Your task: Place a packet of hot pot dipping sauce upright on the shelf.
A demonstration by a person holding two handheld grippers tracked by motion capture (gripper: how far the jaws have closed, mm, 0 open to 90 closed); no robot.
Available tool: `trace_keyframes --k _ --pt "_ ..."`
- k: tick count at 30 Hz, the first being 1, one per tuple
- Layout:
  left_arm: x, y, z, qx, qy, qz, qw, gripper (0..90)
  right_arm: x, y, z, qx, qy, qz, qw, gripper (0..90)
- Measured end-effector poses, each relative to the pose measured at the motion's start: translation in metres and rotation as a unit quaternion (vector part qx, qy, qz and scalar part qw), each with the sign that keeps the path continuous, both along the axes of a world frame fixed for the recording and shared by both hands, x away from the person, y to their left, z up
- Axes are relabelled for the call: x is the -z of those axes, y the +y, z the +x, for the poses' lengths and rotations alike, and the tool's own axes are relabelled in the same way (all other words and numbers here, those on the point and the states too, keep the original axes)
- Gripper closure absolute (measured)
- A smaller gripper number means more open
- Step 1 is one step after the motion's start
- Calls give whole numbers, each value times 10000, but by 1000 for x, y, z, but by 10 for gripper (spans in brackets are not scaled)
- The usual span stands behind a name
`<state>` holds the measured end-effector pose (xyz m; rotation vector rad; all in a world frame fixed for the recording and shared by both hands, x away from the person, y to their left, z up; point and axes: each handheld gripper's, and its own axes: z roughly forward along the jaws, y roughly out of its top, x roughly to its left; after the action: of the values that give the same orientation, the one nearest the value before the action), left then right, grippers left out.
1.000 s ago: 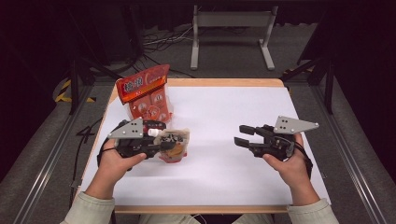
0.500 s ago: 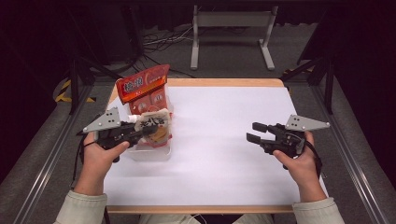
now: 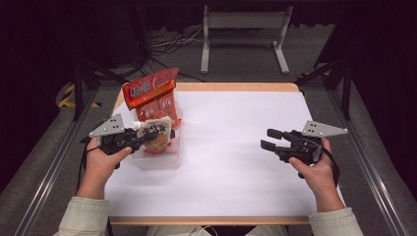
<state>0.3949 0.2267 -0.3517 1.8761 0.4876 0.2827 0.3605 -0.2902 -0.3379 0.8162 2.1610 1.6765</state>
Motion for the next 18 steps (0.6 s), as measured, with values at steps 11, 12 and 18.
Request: trace_keyframes --k 11,12,18 --pt "35 -6 7 -123 523 290 9981 830 0 -3 3 27 0 59 10000 457" --pt "38 -7 7 -121 547 394 9977 820 0 -3 3 25 0 64 10000 455" --pt "40 3 1 -254 518 172 9982 790 2 -4 6 30 36 86 10000 445"
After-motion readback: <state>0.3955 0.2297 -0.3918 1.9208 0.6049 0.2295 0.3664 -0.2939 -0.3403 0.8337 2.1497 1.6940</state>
